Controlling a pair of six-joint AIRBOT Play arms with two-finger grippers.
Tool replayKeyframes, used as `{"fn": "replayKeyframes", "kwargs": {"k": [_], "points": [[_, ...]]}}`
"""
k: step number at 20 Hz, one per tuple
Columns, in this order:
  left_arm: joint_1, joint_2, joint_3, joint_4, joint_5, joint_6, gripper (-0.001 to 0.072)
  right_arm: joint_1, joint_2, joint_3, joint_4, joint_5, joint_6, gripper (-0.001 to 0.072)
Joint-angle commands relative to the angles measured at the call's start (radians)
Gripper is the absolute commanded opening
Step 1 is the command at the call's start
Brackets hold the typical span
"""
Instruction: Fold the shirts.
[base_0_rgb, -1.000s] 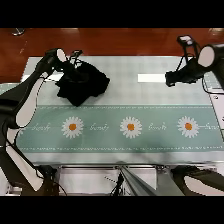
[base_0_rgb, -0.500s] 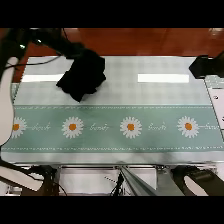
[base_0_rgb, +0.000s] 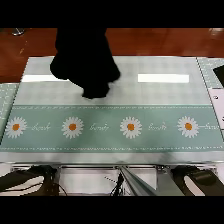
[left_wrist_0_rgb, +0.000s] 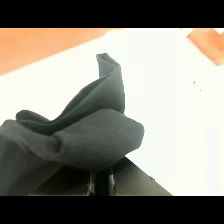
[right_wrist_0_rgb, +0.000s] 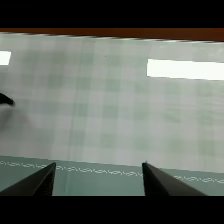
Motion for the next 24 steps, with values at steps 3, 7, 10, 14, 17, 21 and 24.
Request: {"fn": "replayKeyframes", "kwargs": {"k": [3,7,10,14,17,21,24], "points": [[-0.131,0.128,-0.02,-0.031,0.086,0.085,0.0024,0.0,0.045,0.0,0.041,0.01,0.0,0.0622],[-0.353,0.152,-0.219,0.026,0.193,0.086,0.0024,0.0,0.045,0.0,0.039,0.01,0.0,0.0622],[-0.458,0.157,-0.457,0.035,0.26,0.085,0.0024,0.0,0.045,0.0,0.039,0.011,0.0,0.0622],[-0.448,0.156,-0.795,0.037,0.261,0.048,0.0024,0.0,0.045,-0.039,0.055,0.028,0.0,0.0622],[-0.447,0.134,-0.991,0.018,0.271,0.029,0.0137,0.0,0.045,-0.157,0.109,0.0,0.005,0.0622],[-0.399,0.102,-1.059,0.115,0.221,0.017,0.0703,-0.001,0.033,-0.354,0.071,-0.187,0.017,0.0622],[-0.217,0.143,-1.046,0.251,0.108,-0.005,0.0702,-0.117,-0.027,-0.356,-0.281,-0.144,0.106,0.0622]]}}
